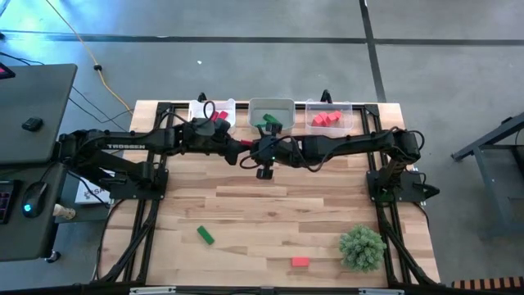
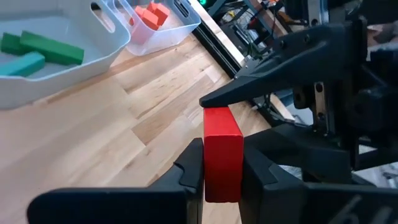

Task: Sort & place blocks by color
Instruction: Put the red block into the white bin, then put the orange block into the transparent bin

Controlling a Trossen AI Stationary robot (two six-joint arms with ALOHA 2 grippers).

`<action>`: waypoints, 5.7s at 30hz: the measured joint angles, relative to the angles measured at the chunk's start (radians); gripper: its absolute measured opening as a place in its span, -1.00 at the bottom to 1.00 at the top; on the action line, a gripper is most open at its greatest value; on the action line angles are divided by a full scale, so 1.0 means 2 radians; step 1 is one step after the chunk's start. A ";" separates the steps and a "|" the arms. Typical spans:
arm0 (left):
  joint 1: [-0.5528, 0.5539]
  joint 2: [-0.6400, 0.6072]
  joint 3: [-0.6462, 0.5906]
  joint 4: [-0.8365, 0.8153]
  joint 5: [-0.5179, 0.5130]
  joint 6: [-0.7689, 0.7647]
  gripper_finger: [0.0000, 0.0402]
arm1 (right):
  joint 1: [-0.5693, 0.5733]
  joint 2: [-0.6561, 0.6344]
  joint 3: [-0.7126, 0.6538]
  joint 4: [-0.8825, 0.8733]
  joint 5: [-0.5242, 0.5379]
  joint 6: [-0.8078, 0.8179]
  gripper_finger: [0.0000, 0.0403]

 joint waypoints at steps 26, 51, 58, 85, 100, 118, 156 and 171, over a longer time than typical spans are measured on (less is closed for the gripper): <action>0.107 0.000 0.000 -0.098 -0.062 0.152 -0.83 | -0.071 0.000 0.000 0.004 -0.006 0.094 -0.04; 0.298 0.057 0.000 -0.137 -0.076 0.240 -0.83 | -0.175 0.000 0.000 0.004 -0.059 0.041 -0.04; 0.311 0.107 0.000 -0.135 -0.066 0.239 -0.83 | -0.196 0.000 0.000 0.004 -0.085 0.041 -0.04; 0.321 0.166 0.000 -0.118 -0.067 0.227 -0.65 | -0.232 0.000 0.000 0.004 -0.105 0.010 -0.04; 0.321 0.166 0.000 -0.124 -0.033 0.235 -0.39 | -0.223 0.000 0.000 -0.004 -0.144 0.030 -0.04; 0.321 0.166 0.080 -0.181 -0.048 0.314 -0.11 | -0.148 -0.014 0.000 -0.080 -0.145 0.147 -0.04; 0.151 0.125 0.146 -0.311 0.073 0.305 -0.11 | 0.068 -0.014 0.000 -0.312 -0.282 0.412 0.12; 0.097 0.125 0.146 -0.312 0.071 0.284 -0.11 | 0.214 0.015 0.000 -0.264 -0.254 0.377 0.13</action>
